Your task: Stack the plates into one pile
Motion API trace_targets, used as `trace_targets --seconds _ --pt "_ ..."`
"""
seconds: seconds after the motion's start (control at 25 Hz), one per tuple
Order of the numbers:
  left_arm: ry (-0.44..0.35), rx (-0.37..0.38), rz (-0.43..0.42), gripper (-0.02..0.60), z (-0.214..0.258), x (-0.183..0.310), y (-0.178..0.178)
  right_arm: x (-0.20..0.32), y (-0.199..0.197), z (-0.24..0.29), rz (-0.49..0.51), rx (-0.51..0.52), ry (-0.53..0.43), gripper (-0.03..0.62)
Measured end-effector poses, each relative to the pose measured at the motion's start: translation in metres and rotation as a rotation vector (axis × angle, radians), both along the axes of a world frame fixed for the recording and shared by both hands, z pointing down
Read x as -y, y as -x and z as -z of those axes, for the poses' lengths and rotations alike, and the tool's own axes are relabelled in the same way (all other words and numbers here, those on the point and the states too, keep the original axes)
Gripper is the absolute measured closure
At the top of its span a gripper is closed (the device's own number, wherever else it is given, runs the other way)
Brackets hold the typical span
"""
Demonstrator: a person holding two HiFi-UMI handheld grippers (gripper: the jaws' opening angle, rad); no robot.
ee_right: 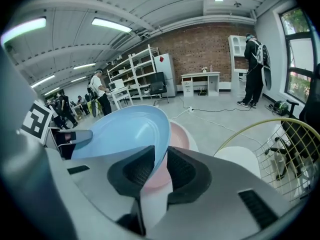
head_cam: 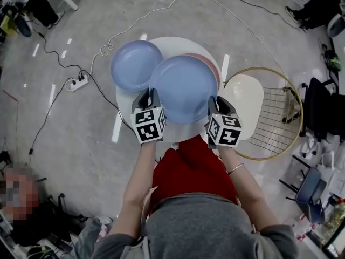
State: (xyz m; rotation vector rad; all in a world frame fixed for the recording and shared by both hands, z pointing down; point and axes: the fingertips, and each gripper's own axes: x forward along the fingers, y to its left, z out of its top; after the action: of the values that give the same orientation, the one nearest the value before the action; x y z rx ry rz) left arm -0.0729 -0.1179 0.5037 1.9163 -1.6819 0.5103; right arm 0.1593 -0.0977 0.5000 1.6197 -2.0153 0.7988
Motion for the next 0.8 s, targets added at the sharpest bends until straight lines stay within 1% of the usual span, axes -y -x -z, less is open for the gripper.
trace_targets --seconds 0.24,0.44,0.64,0.8 --pt "0.020 -0.006 -0.046 0.528 -0.008 0.027 -0.023 0.026 -0.023 -0.006 -0.021 -0.025 0.009 0.503" --pt "0.062 -0.003 -0.066 0.526 -0.025 0.036 -0.039 0.039 -0.038 -0.018 -0.018 -0.054 0.028 0.503" --pt "0.109 -0.002 -0.063 0.520 -0.045 0.039 -0.046 0.049 -0.045 -0.036 -0.013 -0.064 0.062 0.503" --pt "0.134 0.001 -0.058 0.518 -0.053 0.038 -0.045 0.051 -0.044 -0.046 -0.002 -0.085 0.079 0.503"
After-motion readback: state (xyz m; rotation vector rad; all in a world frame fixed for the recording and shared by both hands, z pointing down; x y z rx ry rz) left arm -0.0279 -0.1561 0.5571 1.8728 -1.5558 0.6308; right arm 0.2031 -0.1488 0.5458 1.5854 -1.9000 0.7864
